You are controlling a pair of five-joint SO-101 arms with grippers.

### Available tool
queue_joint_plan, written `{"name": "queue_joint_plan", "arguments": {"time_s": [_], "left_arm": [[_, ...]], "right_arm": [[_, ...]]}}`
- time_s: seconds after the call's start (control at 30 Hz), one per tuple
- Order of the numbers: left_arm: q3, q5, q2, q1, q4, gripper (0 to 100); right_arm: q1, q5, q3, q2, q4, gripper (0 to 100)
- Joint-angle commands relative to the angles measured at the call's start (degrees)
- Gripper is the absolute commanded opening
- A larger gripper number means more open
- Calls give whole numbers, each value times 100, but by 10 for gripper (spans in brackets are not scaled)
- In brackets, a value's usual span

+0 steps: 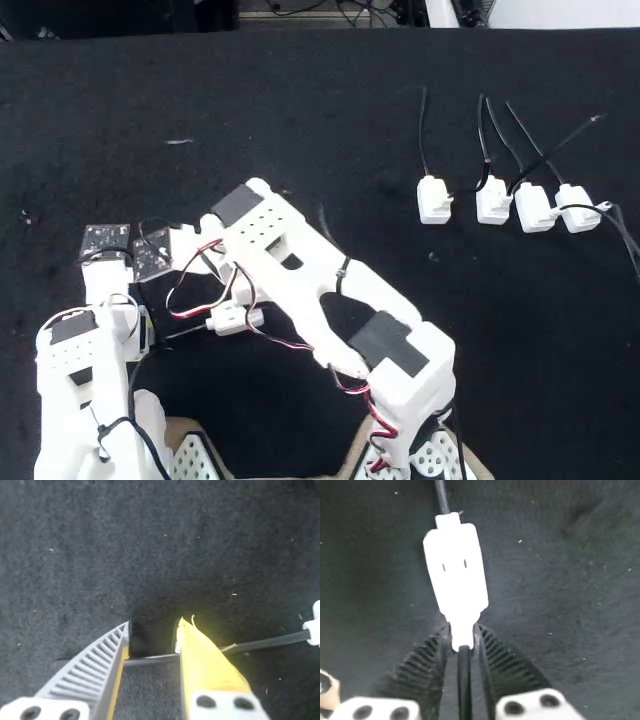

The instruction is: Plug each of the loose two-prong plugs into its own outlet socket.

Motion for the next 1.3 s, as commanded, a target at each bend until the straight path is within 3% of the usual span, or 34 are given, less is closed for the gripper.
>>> {"name": "queue_joint_plan", "arguments": {"time_s": [0.0,0.27,0.47,1.0,1.27], "left_arm": [[-57,-26,26,-84,105,160],[-66,-26,26,-110,105,160],[-66,-26,26,-127,105,160],[-251,668,26,-541,88,160],[-1051,1099,26,-1323,141,160]], "right_arm": [[-158,-246,-207,101,-343,11],[-158,-800,-224,92,-237,19],[-149,-1090,-681,92,70,188],[-237,-1336,-716,-549,62,194],[-211,-1644,-708,-708,26,194]]}}
